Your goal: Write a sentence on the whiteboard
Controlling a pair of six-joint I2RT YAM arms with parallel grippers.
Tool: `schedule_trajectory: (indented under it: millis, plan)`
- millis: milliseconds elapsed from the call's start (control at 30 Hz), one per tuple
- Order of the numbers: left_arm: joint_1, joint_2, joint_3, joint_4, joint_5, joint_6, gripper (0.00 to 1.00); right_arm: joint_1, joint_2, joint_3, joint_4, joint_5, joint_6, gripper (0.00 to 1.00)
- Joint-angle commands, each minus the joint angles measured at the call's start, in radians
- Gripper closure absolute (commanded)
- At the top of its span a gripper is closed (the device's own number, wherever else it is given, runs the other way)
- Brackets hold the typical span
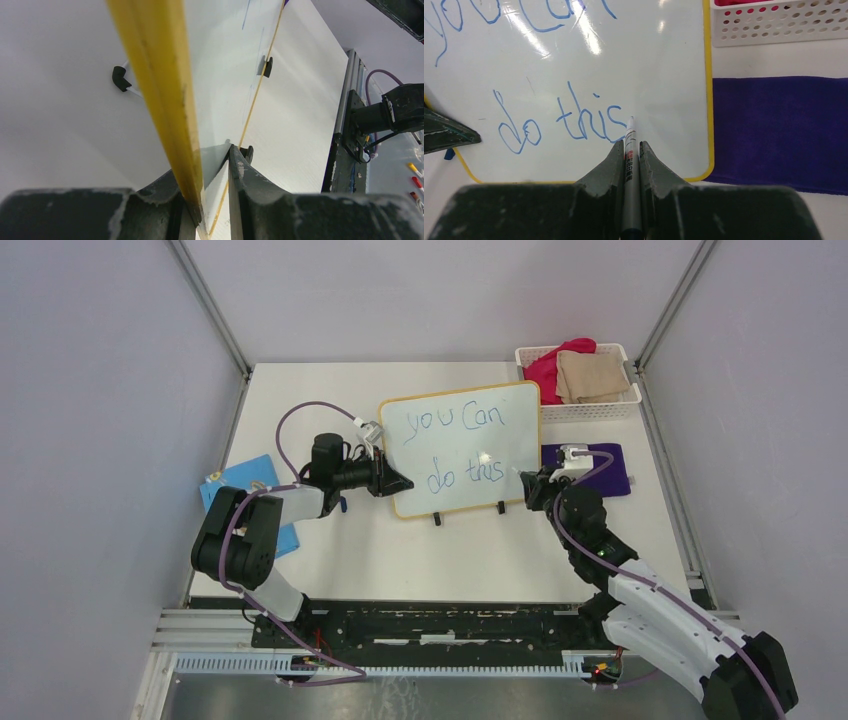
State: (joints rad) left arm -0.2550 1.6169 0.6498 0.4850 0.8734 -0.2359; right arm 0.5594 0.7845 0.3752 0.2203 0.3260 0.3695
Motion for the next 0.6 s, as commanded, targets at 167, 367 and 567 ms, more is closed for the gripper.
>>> schedule_trajectory:
  millis: [167, 367, 567]
  plan:
    - [-0.027, 0.053, -0.019, -0.18, -0.113, 0.109, 0.98, -0.003, 0.021, -0.007, 0.063, -0.042, -0.018, 1.0]
    - [-0.027, 0.052, -0.019, -0.18, -0.111, 0.109, 0.98, -0.003, 0.026, -0.015, 0.046, -0.019, -0.023, 1.0]
    - [-0.027, 0.052, -0.019, -0.18, -0.112, 0.108, 0.98, -0.003, 0.024, -0.035, 0.041, -0.015, -0.027, 1.0]
